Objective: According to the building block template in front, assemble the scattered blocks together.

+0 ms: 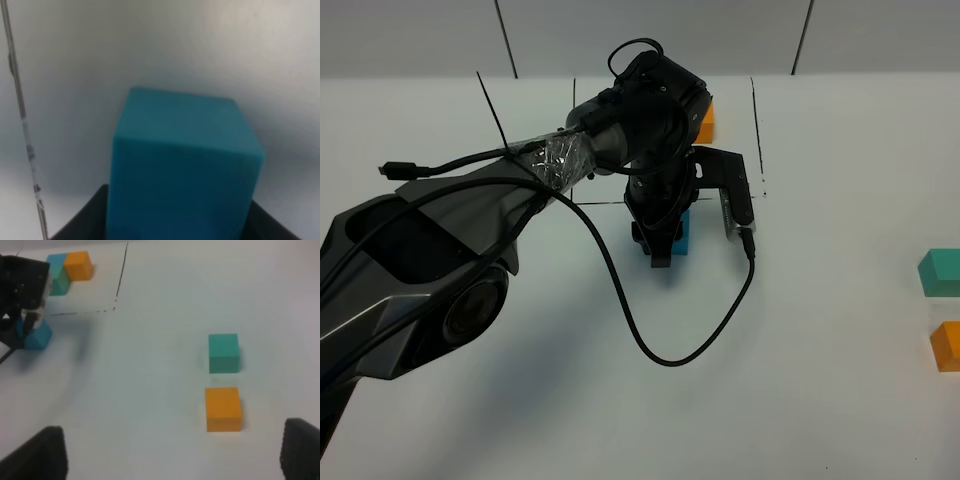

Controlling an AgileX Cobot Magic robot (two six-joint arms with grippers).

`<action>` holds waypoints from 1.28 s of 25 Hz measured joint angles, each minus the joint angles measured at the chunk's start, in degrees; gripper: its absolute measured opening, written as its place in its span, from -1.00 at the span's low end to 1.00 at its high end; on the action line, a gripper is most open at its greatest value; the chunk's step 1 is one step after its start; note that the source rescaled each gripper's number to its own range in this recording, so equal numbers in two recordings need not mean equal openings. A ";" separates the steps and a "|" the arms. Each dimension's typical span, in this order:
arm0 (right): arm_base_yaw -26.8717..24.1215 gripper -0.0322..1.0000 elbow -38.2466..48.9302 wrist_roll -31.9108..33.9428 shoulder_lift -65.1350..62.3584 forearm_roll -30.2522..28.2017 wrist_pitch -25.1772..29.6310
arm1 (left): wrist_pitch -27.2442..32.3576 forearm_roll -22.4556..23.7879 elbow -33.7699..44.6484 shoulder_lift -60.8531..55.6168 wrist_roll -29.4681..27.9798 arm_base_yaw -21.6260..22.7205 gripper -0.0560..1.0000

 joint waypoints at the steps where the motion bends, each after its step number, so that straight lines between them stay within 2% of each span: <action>1: 0.00 0.48 0.00 0.00 0.00 0.00 0.00 | 0.00 0.00 0.00 0.04 -0.05 0.00 -0.89; 18: 0.00 0.48 0.00 0.00 0.00 0.00 0.00 | 0.00 0.00 0.00 0.06 -0.10 0.00 -0.86; 20: 0.00 0.48 0.00 0.05 0.00 0.00 0.00 | 0.00 -0.29 0.00 0.41 -0.22 0.00 -0.68; 22: 0.00 0.48 0.00 0.04 0.00 0.00 0.00 | 0.00 -0.55 0.00 0.92 -0.36 0.00 -0.37; 25: 0.00 0.48 0.00 0.04 0.00 0.00 0.00 | 0.00 -0.50 -0.75 1.03 -1.15 0.00 0.25; 28: 0.00 0.48 0.00 0.04 0.00 0.00 0.00 | 0.00 -0.39 -3.53 0.85 -3.95 0.00 0.74; 30: 0.00 0.48 0.00 0.04 0.00 0.00 0.00 | 0.04 -0.59 -5.32 -0.05 -6.15 0.00 0.92; 32: 0.00 0.48 0.00 0.04 0.00 0.00 0.00 | 0.04 -0.66 -5.92 -1.42 -7.69 0.00 0.99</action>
